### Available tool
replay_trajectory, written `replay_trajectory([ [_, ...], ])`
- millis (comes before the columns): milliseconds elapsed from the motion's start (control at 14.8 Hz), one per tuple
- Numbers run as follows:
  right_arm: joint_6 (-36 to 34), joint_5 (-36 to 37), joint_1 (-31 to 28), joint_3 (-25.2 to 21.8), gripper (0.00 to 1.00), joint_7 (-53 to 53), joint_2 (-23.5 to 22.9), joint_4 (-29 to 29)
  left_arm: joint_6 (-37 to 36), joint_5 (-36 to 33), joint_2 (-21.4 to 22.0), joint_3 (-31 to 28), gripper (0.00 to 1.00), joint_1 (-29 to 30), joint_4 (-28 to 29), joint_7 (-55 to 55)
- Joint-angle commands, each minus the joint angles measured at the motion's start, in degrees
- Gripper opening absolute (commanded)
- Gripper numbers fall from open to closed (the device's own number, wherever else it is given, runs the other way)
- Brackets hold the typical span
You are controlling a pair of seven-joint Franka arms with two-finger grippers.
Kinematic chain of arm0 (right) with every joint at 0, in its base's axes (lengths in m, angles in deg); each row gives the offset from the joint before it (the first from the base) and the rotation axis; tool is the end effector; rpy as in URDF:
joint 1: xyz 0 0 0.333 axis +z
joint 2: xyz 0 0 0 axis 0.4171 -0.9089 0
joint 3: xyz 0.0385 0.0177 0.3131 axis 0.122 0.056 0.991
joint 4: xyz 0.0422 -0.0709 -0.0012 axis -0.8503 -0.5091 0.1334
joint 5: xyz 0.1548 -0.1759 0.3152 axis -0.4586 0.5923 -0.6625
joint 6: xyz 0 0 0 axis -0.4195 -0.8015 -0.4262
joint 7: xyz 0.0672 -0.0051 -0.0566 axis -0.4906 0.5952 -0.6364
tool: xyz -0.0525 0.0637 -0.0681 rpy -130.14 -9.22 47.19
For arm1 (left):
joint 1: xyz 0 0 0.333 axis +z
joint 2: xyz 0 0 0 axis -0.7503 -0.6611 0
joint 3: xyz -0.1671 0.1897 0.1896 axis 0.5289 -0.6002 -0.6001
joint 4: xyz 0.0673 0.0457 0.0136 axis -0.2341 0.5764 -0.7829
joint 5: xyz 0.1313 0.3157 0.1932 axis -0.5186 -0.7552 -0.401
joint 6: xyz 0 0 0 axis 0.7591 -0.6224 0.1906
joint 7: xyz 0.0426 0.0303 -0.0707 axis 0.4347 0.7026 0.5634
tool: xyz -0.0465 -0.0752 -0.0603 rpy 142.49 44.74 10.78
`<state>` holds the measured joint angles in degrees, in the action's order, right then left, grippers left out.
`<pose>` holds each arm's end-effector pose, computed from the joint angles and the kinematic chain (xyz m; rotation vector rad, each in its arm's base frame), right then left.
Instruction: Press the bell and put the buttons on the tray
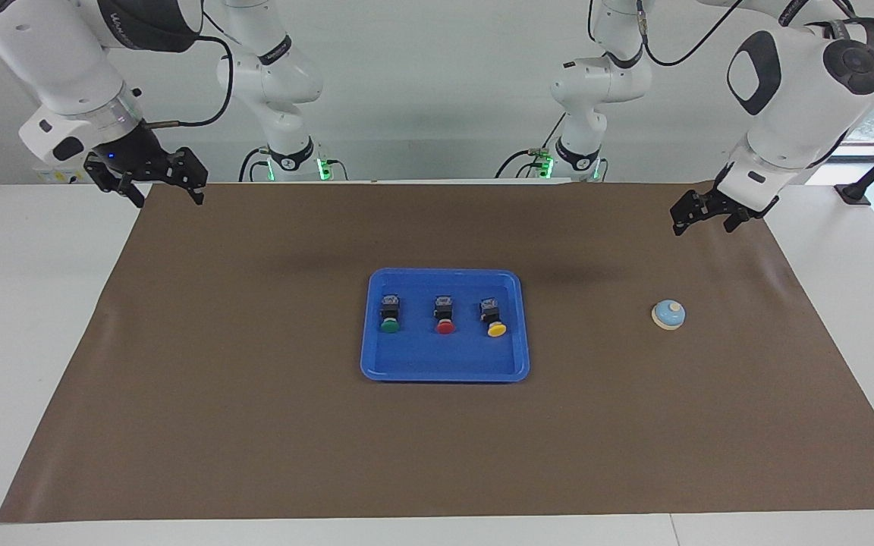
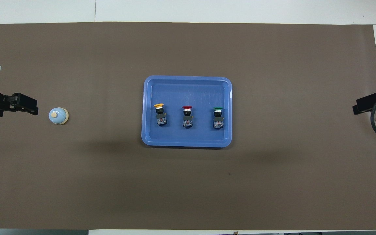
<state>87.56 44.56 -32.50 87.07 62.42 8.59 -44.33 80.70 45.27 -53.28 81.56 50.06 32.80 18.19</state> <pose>0.5383 -0.0421 0.6132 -3.1232 -0.0398 0.1480 0.5500 -0.0163 0.5597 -3.1092 0.0579 0.1766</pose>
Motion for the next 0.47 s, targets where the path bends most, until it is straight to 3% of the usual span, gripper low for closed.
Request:
replay_trajectory([
  [0,-0.90,-0.59,-0.50,0.51,1.00,0.48,0.18,-0.03,-1.53,-0.32,0.95,-0.07,1.00,-0.57,-0.70,0.13],
  [405,-0.90,-0.59,-0.50,0.51,1.00,0.56,0.18,-0.03,-1.01,-0.32,0.95,-0.16,1.00,-0.48,-0.69,0.13],
])
